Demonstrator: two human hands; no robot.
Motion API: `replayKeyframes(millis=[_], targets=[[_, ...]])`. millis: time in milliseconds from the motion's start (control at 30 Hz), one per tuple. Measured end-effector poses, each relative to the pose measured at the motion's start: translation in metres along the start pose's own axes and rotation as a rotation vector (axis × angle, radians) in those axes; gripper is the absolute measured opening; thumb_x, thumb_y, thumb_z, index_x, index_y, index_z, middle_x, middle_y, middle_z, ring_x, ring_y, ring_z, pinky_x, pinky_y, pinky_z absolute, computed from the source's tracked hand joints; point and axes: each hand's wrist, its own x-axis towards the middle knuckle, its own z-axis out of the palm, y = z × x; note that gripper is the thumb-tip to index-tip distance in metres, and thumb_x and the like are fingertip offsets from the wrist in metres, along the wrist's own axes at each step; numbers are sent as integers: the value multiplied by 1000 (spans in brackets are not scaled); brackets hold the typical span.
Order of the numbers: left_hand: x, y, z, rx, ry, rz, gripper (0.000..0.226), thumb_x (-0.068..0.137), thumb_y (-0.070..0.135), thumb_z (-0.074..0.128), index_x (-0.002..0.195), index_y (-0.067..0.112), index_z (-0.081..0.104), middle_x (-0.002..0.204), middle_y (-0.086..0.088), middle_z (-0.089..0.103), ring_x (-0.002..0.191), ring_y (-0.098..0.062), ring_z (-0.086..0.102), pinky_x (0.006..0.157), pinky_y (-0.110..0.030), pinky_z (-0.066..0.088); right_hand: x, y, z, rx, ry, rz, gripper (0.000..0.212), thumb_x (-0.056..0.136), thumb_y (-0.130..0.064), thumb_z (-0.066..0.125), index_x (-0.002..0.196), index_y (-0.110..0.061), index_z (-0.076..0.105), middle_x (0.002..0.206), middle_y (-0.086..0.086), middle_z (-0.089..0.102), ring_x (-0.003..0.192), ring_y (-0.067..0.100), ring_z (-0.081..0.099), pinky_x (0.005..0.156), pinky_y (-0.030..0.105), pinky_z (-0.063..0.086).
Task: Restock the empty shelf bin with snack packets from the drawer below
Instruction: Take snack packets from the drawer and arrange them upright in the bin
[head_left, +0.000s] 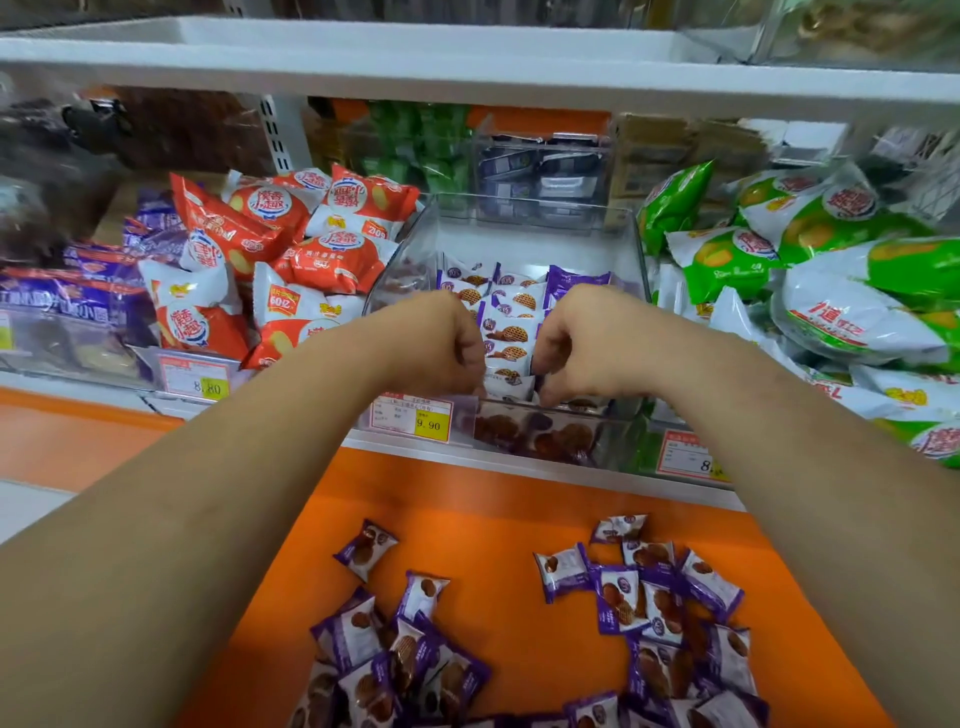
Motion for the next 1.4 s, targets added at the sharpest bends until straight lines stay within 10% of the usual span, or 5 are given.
replayKeyframes(millis=[333, 467, 733, 933, 1400], targets=[[6, 9, -1, 141, -132, -196, 26, 85, 37, 75, 85, 11, 77, 90, -7, 75, 83, -23, 66, 92, -47, 56, 5, -3, 11, -213, -39, -2, 29, 87, -22, 75, 59, -29, 69, 67, -10, 60, 69, 17, 60, 67, 28, 54], [-5, 16, -12, 88, -111, -254, 42, 88, 51, 72, 87, 10, 75, 84, -7, 71, 82, -24, 68, 83, -42, 59, -8, -9, -10, -6, -12, -27, 31, 92, -49, 69, 79, -22, 76, 70, 1, 72, 62, 18, 67, 63, 32, 57], [-88, 27, -48, -251, 209, -146, 13, 93, 8, 68, 83, 0, 73, 70, 1, 69, 51, 3, 61, 54, -20, 51, -56, -30, -29, 25, 119, -72, 33, 100, -31, 61, 80, -7, 72, 72, 12, 68, 63, 25, 56, 56, 25, 43], [-147, 28, -3, -319, -72, -304, 20, 94, 20, 71, 80, 7, 75, 76, -12, 75, 56, -18, 71, 47, -27, 55, -107, -66, 31, 41, -178, -126, 30, 97, -38, 65, 81, -14, 74, 60, 2, 70, 57, 21, 69, 56, 33, 56], [-99, -29, 213, -48, -588, -507, 53, 85, 38, 74, 129, 8, 65, 105, -9, 73, 88, -29, 71, 76, -38, 60, -73, 81, 213, 97, -537, 356, 55, 100, -54, 55, 142, -19, 58, 149, 10, 52, 132, 33, 51, 110, 44, 43]])
